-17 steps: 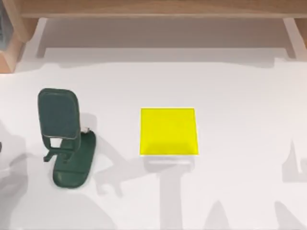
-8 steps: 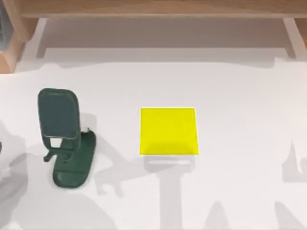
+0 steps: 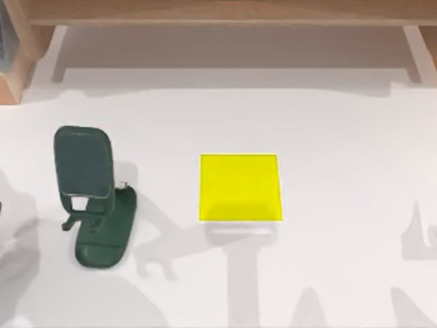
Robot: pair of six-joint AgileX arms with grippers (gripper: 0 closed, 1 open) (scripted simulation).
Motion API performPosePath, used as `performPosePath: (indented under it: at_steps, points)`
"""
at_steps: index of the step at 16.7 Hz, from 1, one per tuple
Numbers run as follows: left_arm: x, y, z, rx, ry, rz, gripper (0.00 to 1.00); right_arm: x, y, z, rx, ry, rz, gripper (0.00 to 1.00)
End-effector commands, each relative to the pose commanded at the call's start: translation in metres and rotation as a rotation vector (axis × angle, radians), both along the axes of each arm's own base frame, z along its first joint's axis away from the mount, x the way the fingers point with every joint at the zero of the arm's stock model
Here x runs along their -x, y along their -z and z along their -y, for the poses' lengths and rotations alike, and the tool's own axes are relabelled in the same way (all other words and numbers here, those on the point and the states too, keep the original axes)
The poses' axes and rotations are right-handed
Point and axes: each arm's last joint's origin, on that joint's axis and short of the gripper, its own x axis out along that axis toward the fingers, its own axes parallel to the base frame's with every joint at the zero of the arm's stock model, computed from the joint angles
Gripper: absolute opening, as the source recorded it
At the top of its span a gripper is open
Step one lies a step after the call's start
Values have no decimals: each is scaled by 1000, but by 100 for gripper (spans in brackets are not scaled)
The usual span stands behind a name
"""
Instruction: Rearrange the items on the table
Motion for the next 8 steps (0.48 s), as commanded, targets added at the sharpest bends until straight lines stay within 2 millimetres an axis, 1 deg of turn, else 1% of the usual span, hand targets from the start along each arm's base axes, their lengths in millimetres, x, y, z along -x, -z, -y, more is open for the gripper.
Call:
performPosePath:
  at_steps: [3, 8]
  points:
    - [-4, -23, -1, 1, 3, -1, 0, 0, 0, 0, 0, 0, 0, 100]
    - [-1, -79, 0, 7, 4, -21, 0, 0, 0, 0, 0, 0, 0, 100]
